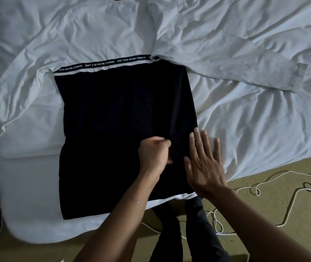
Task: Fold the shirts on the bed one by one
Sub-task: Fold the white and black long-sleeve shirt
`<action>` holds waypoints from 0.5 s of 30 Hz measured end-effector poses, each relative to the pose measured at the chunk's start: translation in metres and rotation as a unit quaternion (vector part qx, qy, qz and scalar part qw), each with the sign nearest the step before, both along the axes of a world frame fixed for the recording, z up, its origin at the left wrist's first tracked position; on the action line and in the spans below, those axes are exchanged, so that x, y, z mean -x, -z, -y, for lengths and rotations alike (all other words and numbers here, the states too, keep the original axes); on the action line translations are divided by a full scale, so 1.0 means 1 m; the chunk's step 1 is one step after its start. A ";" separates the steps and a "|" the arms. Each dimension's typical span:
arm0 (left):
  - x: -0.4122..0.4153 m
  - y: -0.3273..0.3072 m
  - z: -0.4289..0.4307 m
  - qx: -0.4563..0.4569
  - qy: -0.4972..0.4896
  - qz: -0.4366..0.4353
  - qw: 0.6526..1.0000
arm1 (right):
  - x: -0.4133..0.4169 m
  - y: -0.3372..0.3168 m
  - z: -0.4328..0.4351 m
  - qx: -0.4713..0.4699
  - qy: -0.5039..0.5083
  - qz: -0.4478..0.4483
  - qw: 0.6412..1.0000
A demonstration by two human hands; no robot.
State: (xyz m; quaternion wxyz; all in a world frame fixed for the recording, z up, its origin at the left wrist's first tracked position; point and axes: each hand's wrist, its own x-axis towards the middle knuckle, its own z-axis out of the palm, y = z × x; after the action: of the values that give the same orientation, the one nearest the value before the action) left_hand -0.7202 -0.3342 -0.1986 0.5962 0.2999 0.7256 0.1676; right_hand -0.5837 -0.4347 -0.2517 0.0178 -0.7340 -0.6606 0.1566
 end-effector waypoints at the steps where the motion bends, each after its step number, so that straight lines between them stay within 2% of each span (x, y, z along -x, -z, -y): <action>1: -0.002 0.001 -0.010 0.007 -0.019 0.012 1.000 | 0.001 -0.003 -0.002 -0.013 0.009 -0.014 1.000; 5: -0.012 0.005 -0.070 0.021 -0.015 0.050 0.998 | 0.005 -0.019 -0.030 -0.080 0.047 -0.049 0.994; 8: -0.023 0.007 -0.107 0.030 0.023 0.081 0.996 | 0.011 -0.011 -0.055 -0.068 0.006 -0.046 0.997; 11: -0.030 0.015 -0.124 0.001 0.035 0.082 0.996 | 0.015 0.006 -0.057 -0.037 -0.006 -0.017 0.999; 15: -0.032 0.017 -0.131 -0.055 -0.035 0.077 0.995 | 0.018 0.015 -0.053 -0.031 0.006 -0.005 1.000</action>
State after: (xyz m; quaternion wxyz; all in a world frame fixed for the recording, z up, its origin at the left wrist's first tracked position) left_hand -0.6880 -0.2029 -0.2157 0.6266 0.2931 0.6773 0.2503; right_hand -0.6014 -0.3817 -0.2664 0.0444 -0.7362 -0.6607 0.1399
